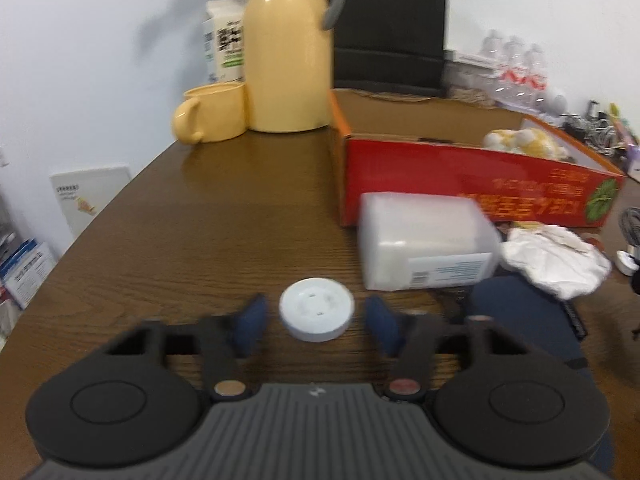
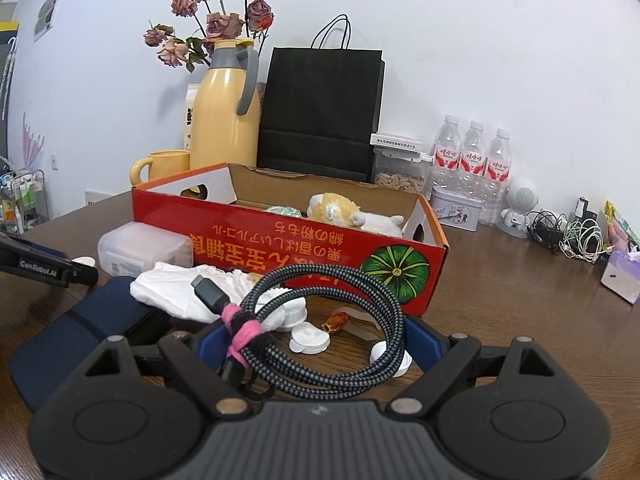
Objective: Organize objects
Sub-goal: 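Grasp the white cap with the left tool while the right tool holds the cable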
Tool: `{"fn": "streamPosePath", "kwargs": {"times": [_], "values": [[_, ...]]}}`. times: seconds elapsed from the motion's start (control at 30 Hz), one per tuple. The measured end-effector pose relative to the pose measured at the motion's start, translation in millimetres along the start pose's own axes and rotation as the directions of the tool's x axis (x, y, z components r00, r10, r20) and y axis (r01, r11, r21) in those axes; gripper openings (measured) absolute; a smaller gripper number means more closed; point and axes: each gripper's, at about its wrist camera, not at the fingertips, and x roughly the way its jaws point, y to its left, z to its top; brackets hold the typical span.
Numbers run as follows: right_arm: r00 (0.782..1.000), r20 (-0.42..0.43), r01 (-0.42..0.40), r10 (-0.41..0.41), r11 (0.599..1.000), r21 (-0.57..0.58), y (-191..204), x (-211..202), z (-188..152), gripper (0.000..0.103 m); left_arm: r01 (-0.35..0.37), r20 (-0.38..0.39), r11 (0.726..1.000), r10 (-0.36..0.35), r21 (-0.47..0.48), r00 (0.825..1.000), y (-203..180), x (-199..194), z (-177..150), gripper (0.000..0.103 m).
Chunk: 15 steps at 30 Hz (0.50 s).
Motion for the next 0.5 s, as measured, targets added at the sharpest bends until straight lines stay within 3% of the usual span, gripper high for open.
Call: {"fn": "streamPosePath", "kwargs": {"times": [0.3,0.5], "values": [[1.000,0.001,0.004,-0.004,1.000,-0.005,1.2,0.1,0.0,0.088,0.001,0.010,1.000,-0.001,0.004,1.000,-0.7,-5.1,-0.9,0.040],[1.000,0.016,-0.007,0.007,1.000,-0.001,-0.8,-1.3,0.5,0.088,0.005,0.060,1.000,-0.004,-0.018,0.998,0.0,-22.8,5.3,0.040]]}}
